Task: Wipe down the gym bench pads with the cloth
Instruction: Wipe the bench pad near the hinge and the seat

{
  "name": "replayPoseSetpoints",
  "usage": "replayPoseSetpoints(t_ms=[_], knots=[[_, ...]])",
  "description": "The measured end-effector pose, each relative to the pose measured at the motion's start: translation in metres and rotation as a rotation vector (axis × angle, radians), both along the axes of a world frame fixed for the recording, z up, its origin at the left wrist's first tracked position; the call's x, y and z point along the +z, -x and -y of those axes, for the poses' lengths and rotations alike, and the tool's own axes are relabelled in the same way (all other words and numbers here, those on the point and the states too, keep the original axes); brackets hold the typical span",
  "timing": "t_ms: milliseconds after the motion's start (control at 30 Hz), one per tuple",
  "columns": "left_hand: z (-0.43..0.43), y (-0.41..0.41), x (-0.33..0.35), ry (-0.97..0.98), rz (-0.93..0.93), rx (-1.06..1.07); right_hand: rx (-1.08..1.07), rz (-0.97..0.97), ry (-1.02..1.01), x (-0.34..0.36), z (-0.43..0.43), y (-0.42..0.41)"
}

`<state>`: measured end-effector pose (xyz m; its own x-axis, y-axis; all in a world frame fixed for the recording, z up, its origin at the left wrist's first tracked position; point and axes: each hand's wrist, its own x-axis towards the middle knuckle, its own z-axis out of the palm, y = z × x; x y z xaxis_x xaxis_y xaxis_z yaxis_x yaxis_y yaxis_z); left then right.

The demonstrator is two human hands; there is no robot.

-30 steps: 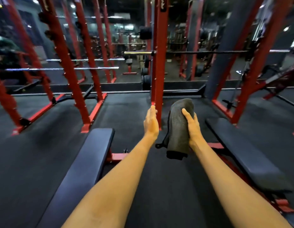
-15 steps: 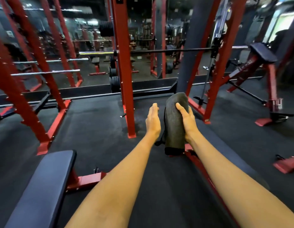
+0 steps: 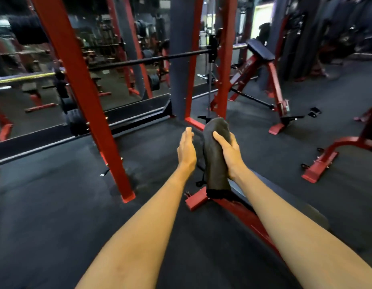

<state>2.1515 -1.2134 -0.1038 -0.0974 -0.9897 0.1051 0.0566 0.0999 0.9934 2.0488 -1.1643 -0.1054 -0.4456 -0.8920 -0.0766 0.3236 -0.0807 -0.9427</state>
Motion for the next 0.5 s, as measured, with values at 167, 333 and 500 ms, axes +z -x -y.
replayPoseSetpoints(t_ms=[167, 333, 500], knots=[[0.063, 0.019, -0.02, -0.03, 0.02, -0.106, -0.104, 0.014, -0.05, -0.013, 0.048, 0.015], [0.132, 0.051, -0.055, -0.09, 0.036, -0.178, -0.185, 0.002, -0.081, -0.043, 0.114, 0.045], [0.213, 0.09, -0.089, -0.135, 0.054, -0.207, -0.219, 0.015, -0.114, -0.077, 0.19, 0.086]])
